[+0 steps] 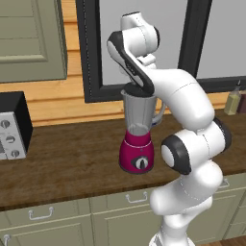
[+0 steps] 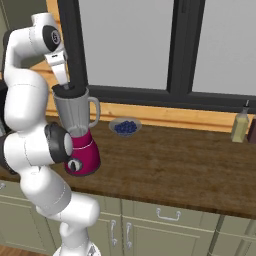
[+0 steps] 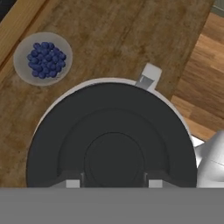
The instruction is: Close the lid blender by securely placing the lid on top.
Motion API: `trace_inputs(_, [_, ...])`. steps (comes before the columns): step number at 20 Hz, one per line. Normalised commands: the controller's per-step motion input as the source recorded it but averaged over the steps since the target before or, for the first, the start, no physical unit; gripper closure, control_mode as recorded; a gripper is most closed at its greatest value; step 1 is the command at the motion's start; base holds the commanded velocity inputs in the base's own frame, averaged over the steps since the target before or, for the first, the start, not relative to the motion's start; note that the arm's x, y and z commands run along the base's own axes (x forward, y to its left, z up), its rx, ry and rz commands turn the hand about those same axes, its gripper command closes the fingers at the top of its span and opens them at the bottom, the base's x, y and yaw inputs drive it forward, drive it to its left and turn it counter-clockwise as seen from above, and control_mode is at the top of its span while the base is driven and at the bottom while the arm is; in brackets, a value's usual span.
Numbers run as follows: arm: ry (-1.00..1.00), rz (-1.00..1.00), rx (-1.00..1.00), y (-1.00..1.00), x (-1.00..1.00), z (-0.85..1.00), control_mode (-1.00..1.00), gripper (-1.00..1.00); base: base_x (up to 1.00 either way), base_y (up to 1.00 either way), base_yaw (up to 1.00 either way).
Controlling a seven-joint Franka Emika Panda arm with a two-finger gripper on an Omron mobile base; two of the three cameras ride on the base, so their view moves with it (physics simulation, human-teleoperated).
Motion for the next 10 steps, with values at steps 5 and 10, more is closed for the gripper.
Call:
trace_inputs(5, [-0.01, -0.04, -0.01, 0.00, 0.00, 0.00, -1.00, 1.00, 0.00, 0.00, 0.00])
trace_inputs(10, [-0.05, -0.11, 0.00, 0.00, 0.00, 0.00, -1.00, 1.00, 0.00, 0.00, 0.00])
